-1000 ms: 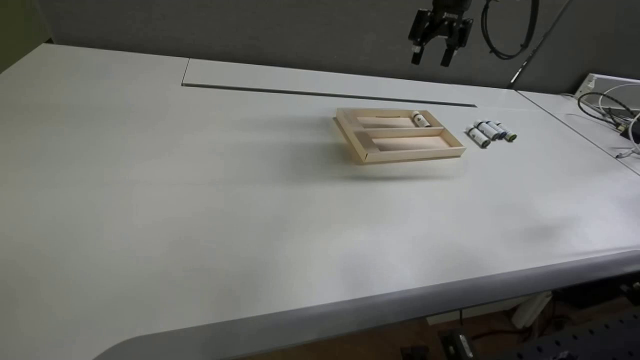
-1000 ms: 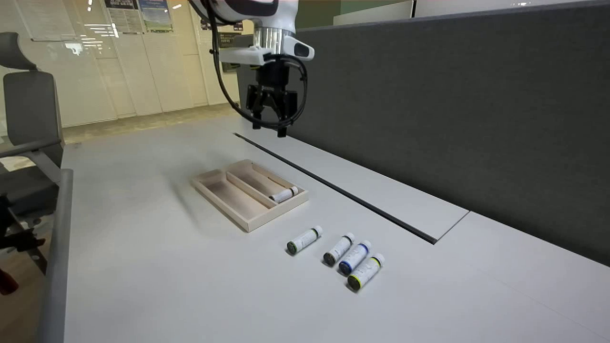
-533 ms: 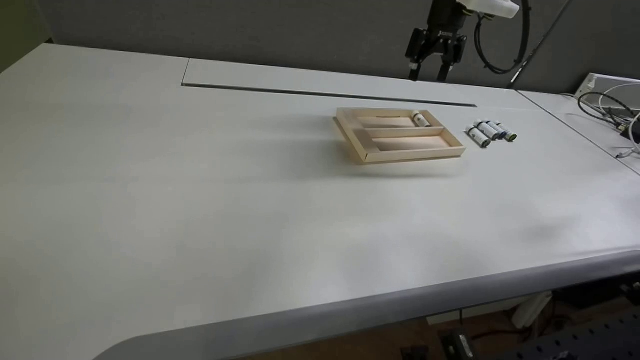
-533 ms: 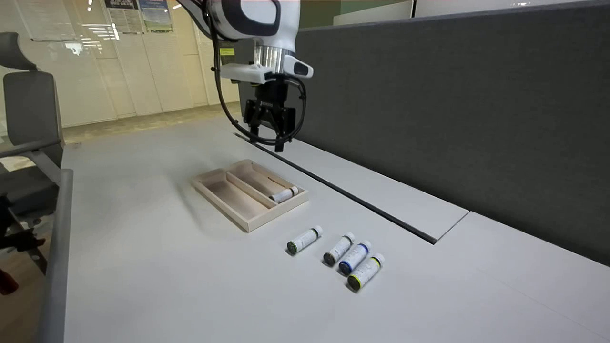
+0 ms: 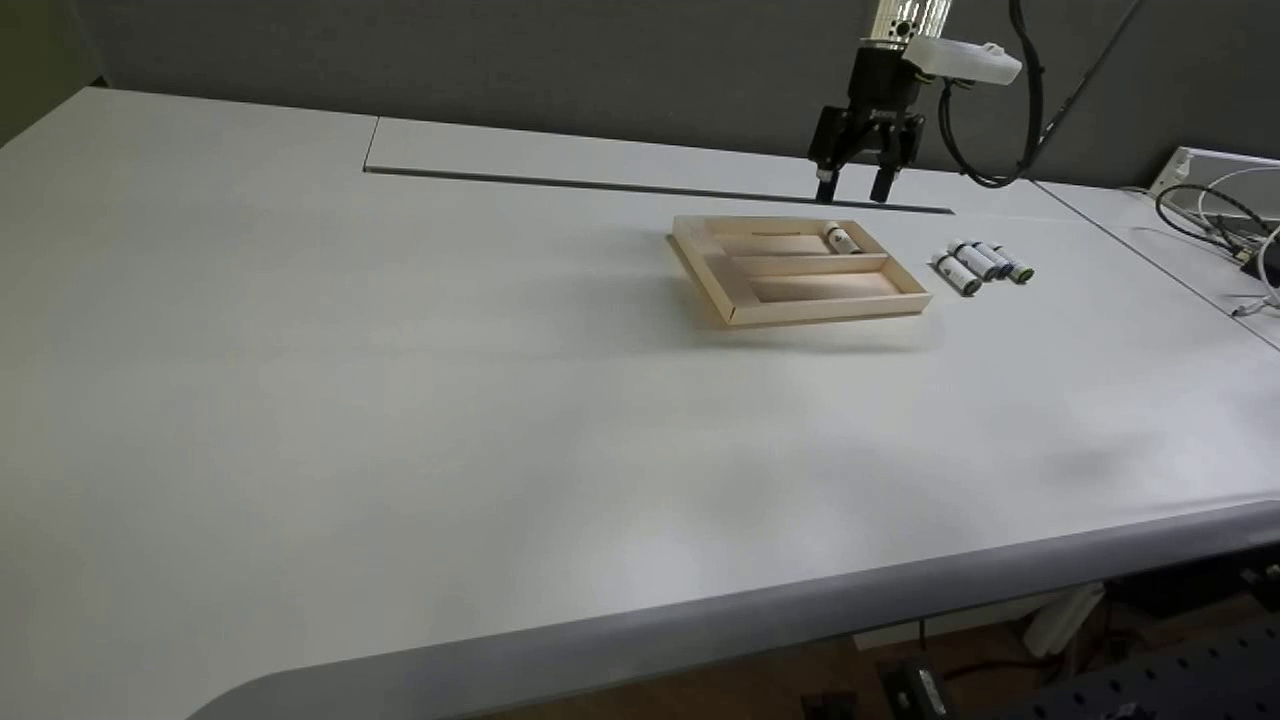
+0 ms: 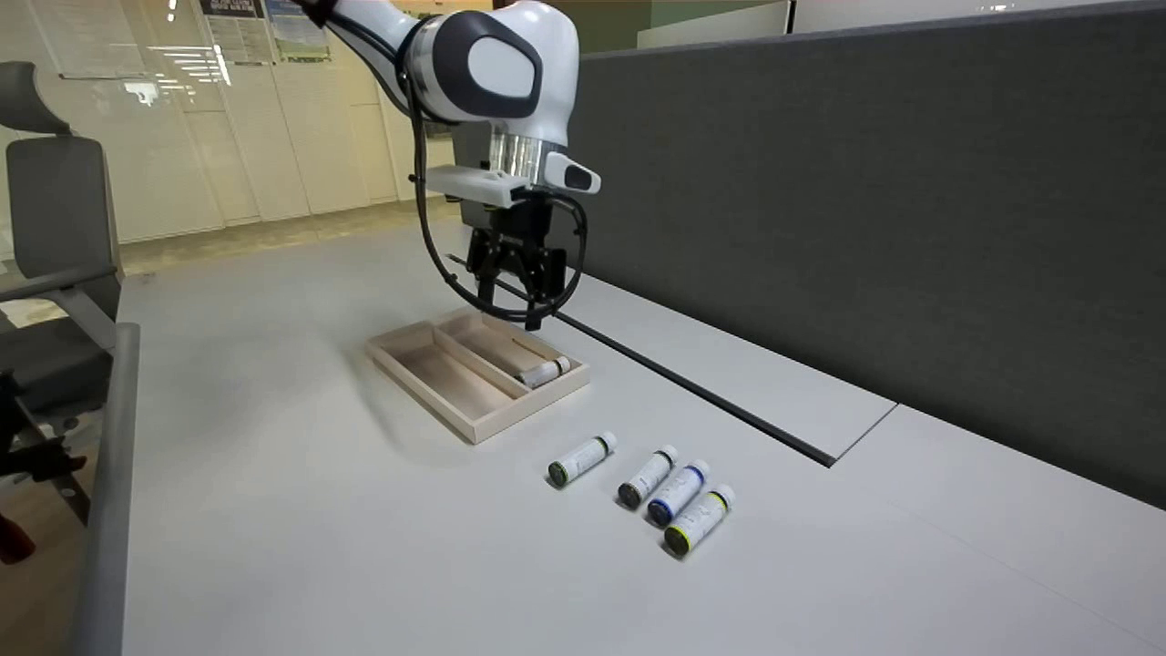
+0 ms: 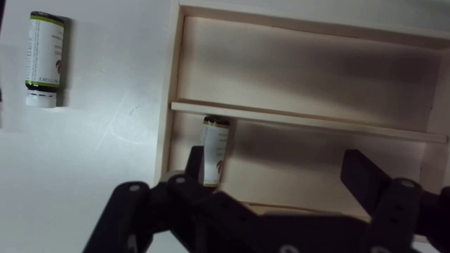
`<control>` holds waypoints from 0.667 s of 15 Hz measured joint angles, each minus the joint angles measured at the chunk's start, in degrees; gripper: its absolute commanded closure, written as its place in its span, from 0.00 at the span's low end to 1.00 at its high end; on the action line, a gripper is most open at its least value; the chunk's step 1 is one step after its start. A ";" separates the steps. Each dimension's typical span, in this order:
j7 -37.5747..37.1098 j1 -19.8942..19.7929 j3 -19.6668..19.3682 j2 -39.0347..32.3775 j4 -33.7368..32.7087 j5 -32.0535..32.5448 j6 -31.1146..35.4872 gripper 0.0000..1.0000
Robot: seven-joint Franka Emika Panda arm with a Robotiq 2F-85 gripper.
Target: Remove the bottle from the tray and put it on the table
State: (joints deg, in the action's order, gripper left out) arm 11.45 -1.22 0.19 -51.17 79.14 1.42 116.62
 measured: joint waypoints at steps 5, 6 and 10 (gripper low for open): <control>-0.25 -0.11 -1.26 -2.22 -1.21 0.89 3.44 0.00; -0.26 -0.13 -1.41 -2.75 -1.59 0.92 3.93 0.00; -0.45 -0.12 -1.48 -4.78 -3.12 0.92 4.67 0.00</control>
State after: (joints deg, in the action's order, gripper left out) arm 10.99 -1.34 -1.29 -55.96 76.01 2.34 121.29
